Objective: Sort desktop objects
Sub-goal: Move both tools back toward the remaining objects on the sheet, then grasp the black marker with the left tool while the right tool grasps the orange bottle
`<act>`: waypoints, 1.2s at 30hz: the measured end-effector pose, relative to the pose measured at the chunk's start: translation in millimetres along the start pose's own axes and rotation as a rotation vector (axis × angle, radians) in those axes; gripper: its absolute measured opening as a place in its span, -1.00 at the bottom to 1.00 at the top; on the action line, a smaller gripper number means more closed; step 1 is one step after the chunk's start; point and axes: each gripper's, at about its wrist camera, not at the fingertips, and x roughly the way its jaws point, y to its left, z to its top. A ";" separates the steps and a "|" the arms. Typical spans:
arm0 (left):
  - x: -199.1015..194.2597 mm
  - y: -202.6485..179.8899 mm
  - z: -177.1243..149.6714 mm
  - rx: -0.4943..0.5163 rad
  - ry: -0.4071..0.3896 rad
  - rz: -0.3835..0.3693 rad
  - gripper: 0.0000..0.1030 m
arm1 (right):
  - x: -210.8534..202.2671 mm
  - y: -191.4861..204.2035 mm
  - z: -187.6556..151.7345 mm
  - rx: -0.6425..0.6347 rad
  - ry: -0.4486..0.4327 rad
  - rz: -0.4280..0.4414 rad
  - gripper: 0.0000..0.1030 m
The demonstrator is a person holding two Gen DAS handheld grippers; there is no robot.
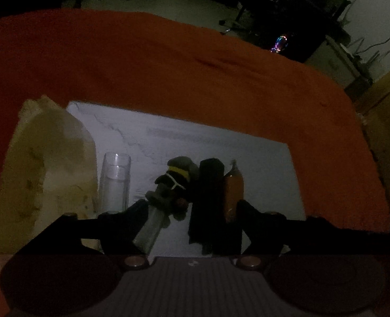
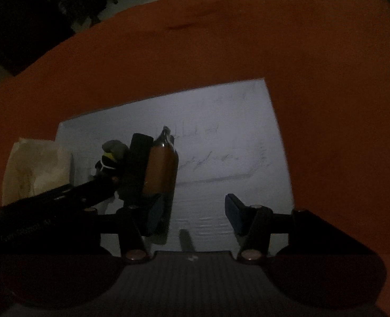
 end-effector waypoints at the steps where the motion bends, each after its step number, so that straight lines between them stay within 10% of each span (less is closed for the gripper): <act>1: 3.4 2.5 -1.4 -0.006 0.002 -0.009 0.34 | 3.5 -0.8 -1.9 0.014 0.004 0.000 0.08; 8: 21.8 3.4 1.8 -0.044 0.017 -0.052 0.13 | 7.8 -2.7 -9.8 0.028 0.012 0.010 0.08; 15: 42.8 0.8 2.5 -0.048 0.056 -0.104 -0.51 | 5.7 -9.7 -15.7 0.040 0.012 0.018 0.08; 36: -3.8 6.0 -9.9 0.127 0.142 -0.015 -0.55 | 10.2 14.6 5.0 0.080 -0.006 0.007 0.12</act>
